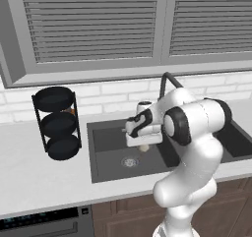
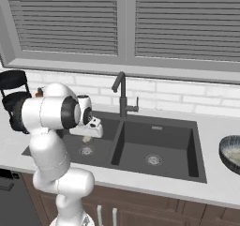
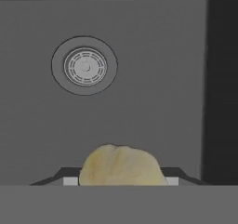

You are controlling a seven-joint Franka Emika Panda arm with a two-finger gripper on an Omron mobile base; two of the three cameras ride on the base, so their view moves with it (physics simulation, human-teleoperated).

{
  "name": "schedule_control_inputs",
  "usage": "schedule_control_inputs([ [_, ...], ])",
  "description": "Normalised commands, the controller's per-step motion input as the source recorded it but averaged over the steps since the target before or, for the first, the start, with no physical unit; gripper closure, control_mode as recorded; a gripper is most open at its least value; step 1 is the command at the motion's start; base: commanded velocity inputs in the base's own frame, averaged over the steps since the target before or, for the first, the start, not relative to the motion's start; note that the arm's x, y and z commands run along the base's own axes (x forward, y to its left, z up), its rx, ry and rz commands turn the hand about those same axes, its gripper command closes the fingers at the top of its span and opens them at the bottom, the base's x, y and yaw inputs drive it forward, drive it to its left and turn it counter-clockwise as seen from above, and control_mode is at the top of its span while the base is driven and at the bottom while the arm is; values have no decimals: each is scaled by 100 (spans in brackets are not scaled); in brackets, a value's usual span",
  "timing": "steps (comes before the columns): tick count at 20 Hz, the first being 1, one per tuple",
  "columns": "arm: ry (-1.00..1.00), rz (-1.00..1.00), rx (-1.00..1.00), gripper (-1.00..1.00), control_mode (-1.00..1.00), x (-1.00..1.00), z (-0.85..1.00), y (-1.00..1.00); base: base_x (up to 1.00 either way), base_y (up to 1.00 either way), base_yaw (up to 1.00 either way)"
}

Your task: Pick the garlic from the sink and place it in the bowl. Then pick the bowl and place it in the microwave. Then close the microwave door and press the start button.

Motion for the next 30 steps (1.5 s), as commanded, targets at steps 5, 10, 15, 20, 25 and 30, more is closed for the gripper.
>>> schedule_control_inputs([
  [5, -23, -1, 0, 100, -100, -66, 100, 0, 0, 0, 0],
  [10, -11, -4, 1, 100, -100, -77, 100, -7, 0, 0, 0],
  [15, -5, -6, 2, 100, -100, -80, 94, -50, 0, 0, 0],
  [20, -14, -2, 0, 100, -100, -95, 71, -82, 0, 0, 0],
  [25, -24, -3, 0, 100, -100, -78, 75, -91, 0, 0, 0],
  [30, -25, -5, 0, 100, -100, -43, 75, -89, 0, 0, 0],
])
